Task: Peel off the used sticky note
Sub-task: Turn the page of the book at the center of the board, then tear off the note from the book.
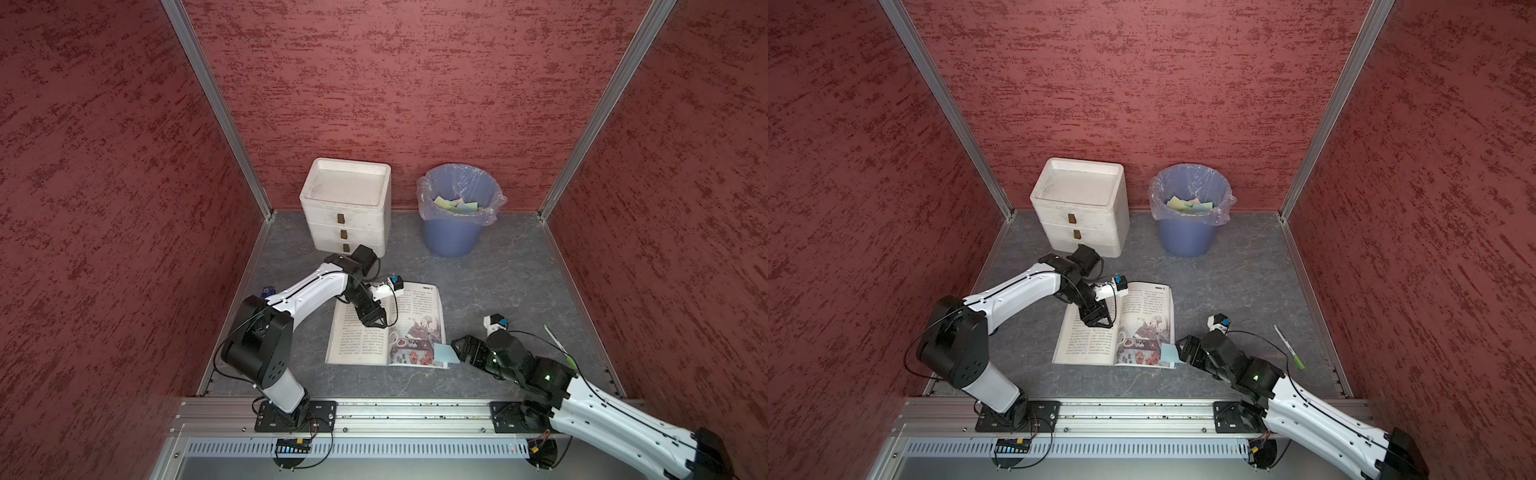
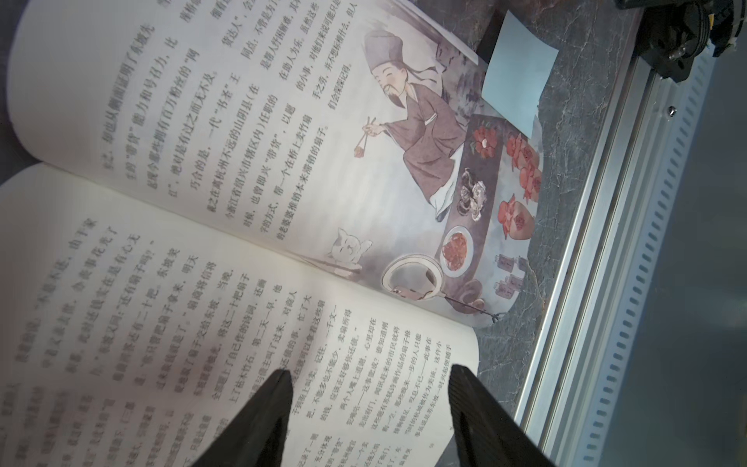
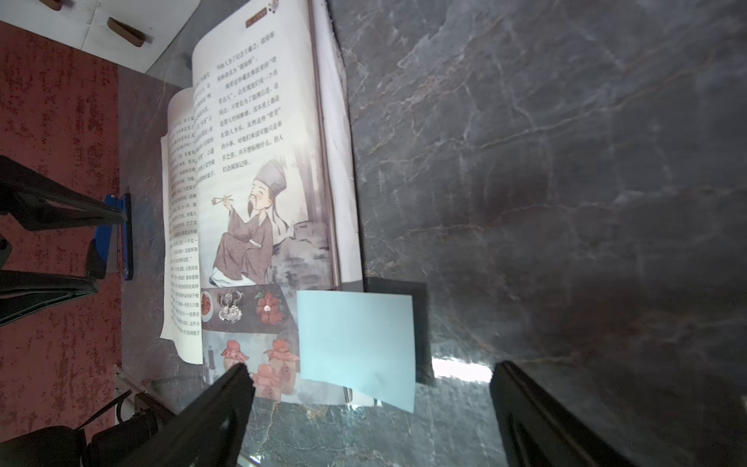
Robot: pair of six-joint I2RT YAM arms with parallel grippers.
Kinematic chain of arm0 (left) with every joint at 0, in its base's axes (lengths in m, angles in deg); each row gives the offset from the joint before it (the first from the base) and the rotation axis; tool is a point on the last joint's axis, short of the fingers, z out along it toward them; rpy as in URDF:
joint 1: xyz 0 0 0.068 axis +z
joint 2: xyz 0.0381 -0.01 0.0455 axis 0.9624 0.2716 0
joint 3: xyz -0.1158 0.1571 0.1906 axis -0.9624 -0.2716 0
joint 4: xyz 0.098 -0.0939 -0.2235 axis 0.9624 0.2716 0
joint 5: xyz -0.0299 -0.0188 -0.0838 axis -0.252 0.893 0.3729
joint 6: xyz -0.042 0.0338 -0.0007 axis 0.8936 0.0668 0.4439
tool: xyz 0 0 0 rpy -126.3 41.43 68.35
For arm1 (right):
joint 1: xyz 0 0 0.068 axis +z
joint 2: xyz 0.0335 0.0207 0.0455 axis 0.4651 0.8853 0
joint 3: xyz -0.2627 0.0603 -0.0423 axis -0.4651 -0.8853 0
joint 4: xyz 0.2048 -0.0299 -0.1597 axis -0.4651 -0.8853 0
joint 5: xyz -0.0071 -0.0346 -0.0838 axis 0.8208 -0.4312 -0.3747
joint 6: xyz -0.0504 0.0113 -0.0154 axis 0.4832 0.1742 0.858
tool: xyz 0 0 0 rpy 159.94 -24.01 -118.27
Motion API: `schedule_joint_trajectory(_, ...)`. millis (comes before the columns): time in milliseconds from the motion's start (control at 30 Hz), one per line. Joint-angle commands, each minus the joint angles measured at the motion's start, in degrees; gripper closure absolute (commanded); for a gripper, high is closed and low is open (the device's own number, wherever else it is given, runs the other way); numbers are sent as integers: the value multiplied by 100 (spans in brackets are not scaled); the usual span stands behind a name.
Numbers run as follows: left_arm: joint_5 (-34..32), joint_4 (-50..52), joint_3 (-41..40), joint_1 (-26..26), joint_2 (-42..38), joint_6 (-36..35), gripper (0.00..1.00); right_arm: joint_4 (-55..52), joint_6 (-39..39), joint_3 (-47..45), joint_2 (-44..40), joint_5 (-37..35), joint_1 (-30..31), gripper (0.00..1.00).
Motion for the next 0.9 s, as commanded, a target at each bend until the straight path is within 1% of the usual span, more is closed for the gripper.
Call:
schedule_joint_trajectory(0, -116, -217, 167, -173, 224, 148, 35, 259, -49, -186, 141, 375, -159, 4)
schedule_joint_trajectory(200, -156, -312, 256, -347, 504, 193, 35, 1693, -34, -396, 1140, 1282, -472, 5)
schedule_joint_trajectory(333, -217, -328, 278, -360, 547, 169, 35, 2465, -159, -532, 1430, 1743, -661, 7)
schedule_joint_trajectory(467, -355, -384, 249, -397, 569, 166, 35, 2765, -288, -533, 1263, 1979, -739, 10)
schedule_joint_trajectory(567, -397, -396, 240, -419, 574, 158, 35, 2598, -340, -466, 912, 1982, -745, 12)
schedule_joint_trajectory(667, -415, -387, 254, -435, 569, 167, 35, 2337, -367, -409, 509, 1928, -745, 18)
schedule_joint_trajectory(767, -407, -359, 323, -462, 561, 183, 35, 2254, -409, -422, 316, 1935, -745, 22)
schedule_joint_trajectory(867, -415, -341, 404, -500, 589, 201, 36, 2244, -388, -427, 331, 1920, -745, 24)
